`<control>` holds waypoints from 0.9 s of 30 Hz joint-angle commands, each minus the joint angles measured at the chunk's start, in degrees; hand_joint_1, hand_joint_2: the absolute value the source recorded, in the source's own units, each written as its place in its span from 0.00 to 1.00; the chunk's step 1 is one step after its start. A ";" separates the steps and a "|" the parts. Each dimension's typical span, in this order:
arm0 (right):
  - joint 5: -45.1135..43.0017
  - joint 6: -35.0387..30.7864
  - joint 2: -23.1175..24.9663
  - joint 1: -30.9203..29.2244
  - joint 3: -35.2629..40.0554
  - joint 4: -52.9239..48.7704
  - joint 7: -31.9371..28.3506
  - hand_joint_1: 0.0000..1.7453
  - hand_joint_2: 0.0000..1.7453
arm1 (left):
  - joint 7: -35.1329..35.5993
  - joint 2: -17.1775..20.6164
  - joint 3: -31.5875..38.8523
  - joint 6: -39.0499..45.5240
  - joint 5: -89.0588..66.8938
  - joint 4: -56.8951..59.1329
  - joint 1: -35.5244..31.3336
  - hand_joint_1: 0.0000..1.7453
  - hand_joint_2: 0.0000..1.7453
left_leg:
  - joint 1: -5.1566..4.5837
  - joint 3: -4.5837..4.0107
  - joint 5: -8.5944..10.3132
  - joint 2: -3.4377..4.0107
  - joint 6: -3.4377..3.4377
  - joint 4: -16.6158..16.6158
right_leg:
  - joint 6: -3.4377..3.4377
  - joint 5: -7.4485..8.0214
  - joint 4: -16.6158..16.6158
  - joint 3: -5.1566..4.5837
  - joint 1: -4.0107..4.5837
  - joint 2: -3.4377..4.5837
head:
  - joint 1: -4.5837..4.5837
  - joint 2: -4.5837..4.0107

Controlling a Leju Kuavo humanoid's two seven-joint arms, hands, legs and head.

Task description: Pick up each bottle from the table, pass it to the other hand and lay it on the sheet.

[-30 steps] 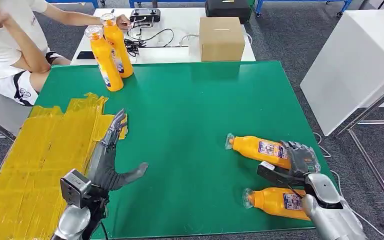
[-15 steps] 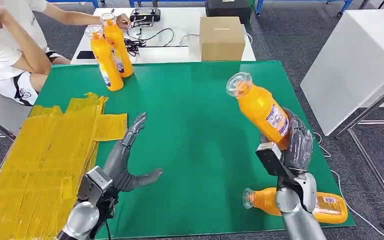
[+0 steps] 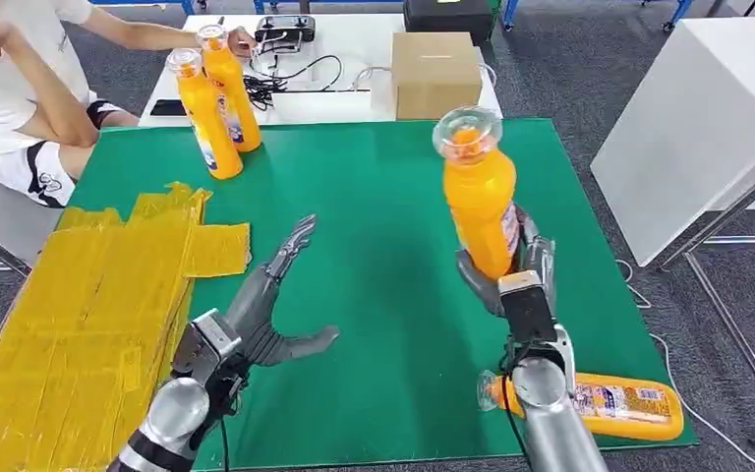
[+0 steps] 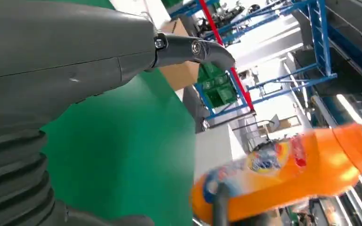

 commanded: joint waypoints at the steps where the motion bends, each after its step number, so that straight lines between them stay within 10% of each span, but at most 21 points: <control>1: -0.10 1.90 3.35 -4.38 9.07 11.97 -1.07 1.00 1.00 | 0.72 0.89 -2.28 -0.81 1.94 4.57 -4.41 0.00 1.00 | 0.04 0.18 -0.03 0.16 -0.07 -0.06 | -0.02 0.02 -0.08 0.15 0.04 0.14 | -0.02 0.00; 27: 6.52 -2.56 6.16 -6.69 27.72 19.09 -2.33 1.00 1.00 | 4.50 -0.74 -0.13 -7.38 22.18 9.65 -6.88 0.00 1.00 | 0.03 0.07 -0.01 0.09 -0.04 -0.05 | 0.01 0.00 -0.03 0.05 0.03 0.05 | 0.00 0.00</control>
